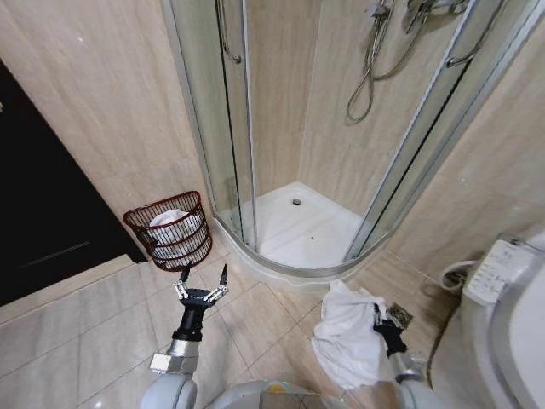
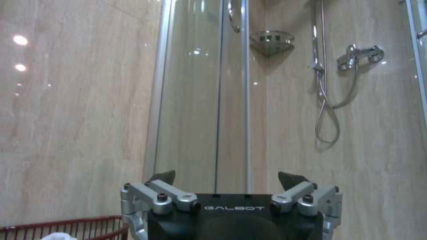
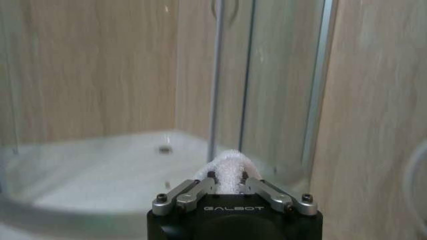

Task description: Discard the used towel into the hamper.

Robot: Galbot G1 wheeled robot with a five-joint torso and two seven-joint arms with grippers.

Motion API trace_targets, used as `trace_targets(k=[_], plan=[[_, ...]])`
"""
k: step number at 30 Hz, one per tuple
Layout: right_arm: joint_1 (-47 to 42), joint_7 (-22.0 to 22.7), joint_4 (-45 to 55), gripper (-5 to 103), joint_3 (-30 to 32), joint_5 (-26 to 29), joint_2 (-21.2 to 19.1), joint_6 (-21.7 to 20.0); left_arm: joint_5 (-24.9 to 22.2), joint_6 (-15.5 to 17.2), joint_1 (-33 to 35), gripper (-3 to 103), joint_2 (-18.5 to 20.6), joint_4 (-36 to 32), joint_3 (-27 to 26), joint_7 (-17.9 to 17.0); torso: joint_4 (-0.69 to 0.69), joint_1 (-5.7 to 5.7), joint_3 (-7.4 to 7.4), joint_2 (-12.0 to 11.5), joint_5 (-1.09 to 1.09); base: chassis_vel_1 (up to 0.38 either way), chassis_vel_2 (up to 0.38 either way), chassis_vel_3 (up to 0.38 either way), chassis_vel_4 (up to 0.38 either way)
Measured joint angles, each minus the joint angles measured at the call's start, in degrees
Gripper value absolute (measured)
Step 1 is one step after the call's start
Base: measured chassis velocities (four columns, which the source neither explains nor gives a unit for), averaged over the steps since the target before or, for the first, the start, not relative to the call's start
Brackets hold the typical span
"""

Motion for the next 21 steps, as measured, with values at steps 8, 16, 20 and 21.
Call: trace_targets(k=[8,16,20,21], plan=[[-3.14,4.58,15.66,8,0.97,0.72,0.87,-4.05,-0.19,0.67,-0.64,100,0.0,0.02,0.55,0.02,0.01,0.0,0.0,0.0,-0.01,0.0,0.0,0.0,0.0],[-4.82,5.21,26.1,8,1.49,-0.18,1.78,-6.78,-1.05,2.69,-1.33,100,0.04,-0.35,0.57,-0.07,0.01,0.0,0.0,0.0,-0.01,0.0,0.0,0.0,0.0],[-4.86,5.26,28.48,8,1.3,-1.04,1.97,-7.39,-1.08,3.65,-1.78,100,0.04,-0.36,0.56,-0.06,0.0,0.0,0.0,0.0,-0.01,0.0,0.0,0.0,0.0],[-4.68,5.33,28.83,8,1.18,-1.27,2.02,-7.54,-1.08,3.82,-1.91,100,0.05,-0.36,0.55,0.0,0.0,0.0,0.0,0.0,-0.01,0.0,0.0,0.0,0.0]])
